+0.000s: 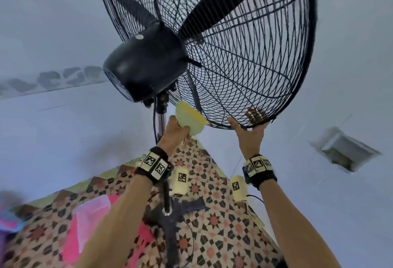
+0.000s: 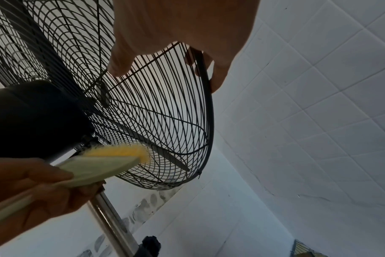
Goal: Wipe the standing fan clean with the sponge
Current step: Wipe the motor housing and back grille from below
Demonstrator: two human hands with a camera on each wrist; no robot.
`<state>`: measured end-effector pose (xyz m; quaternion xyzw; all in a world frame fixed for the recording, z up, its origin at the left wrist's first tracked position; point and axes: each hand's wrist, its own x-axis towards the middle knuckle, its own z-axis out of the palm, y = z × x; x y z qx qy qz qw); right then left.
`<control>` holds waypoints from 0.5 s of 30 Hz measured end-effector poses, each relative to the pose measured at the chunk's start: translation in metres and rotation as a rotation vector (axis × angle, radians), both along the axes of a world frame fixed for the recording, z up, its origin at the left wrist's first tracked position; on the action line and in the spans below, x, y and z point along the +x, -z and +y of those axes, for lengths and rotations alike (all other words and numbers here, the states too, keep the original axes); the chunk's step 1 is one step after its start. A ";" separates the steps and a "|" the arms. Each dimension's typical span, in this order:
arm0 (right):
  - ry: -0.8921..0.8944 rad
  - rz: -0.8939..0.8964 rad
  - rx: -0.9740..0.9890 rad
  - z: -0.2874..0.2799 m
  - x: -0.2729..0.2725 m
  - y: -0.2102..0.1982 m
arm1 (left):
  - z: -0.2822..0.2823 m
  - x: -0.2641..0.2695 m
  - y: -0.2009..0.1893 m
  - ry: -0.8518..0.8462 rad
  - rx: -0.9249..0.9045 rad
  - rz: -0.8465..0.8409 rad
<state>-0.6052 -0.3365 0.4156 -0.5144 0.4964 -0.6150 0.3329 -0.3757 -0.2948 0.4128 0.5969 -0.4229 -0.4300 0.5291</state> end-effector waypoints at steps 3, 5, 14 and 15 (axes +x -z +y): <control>-0.016 0.017 0.023 0.003 -0.003 -0.006 | 0.000 0.005 -0.023 -0.129 -0.165 0.078; -0.042 0.004 0.022 0.006 -0.005 -0.007 | -0.004 0.006 -0.030 -0.228 -0.231 0.218; 0.069 -0.121 -0.112 0.021 -0.013 -0.050 | 0.000 0.006 -0.038 -0.174 -0.300 0.453; 0.084 -0.120 -0.140 0.021 -0.014 -0.056 | -0.003 0.006 -0.042 -0.192 -0.303 0.444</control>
